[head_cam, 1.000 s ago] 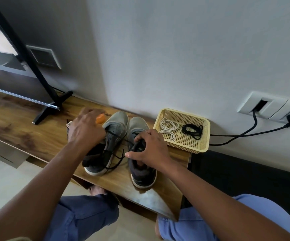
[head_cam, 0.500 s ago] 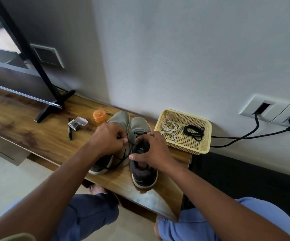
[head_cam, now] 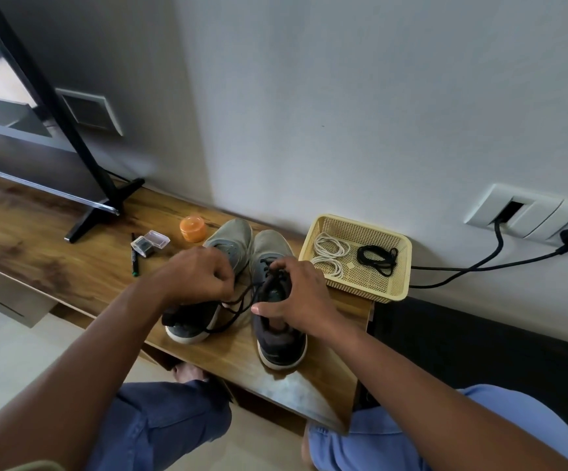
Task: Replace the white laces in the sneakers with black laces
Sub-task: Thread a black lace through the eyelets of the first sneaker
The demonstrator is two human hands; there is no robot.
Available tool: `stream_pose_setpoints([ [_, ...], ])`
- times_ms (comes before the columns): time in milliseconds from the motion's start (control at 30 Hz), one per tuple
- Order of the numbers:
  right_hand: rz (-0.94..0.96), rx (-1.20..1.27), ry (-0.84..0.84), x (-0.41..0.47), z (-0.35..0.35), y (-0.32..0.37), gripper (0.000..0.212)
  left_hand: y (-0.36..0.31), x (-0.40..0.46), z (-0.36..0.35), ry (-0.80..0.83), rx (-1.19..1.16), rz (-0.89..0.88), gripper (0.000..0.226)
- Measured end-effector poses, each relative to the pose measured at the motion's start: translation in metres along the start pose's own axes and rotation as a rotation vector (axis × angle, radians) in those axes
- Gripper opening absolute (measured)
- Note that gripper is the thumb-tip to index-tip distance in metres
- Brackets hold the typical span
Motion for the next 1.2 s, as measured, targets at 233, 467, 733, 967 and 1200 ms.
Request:
stream_pose_setpoints([
  [233, -0.036, 0.065, 0.004, 0.005, 0.01, -0.006, 0.085, -0.007, 0.017, -0.019, -0.151, 0.171, 0.063, 0.017],
  [467, -0.028, -0.028, -0.005, 0.0, 0.023, -0.006, 0.031, -0.005, 0.03, -0.037, -0.024, 0.202, 0.1, 0.013],
  [733, -0.022, -0.074, -0.085, -0.001, 0.029, -0.004, 0.019, -0.006, 0.024, -0.025, -0.092, -0.082, 0.102, 0.037],
  [967, 0.053, -0.118, -0.162, -0.006, 0.029, 0.002, 0.015, -0.009, 0.02, -0.03, -0.052, -0.126, 0.187, 0.047],
  [1200, 0.051, -0.116, -0.183, -0.007, 0.03, 0.005, 0.01, -0.004, 0.025, -0.038, 0.019, -0.271, 0.203, 0.016],
])
Point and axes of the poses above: each hand's wrist, its own x-axis towards the middle knuckle, its own z-axis out of the back of the hand, y = z × x, the point moved 5 cm from there along x, towards the middle knuckle, and after that the axes turned 7 degrees about -x, right-handed, at the moved point
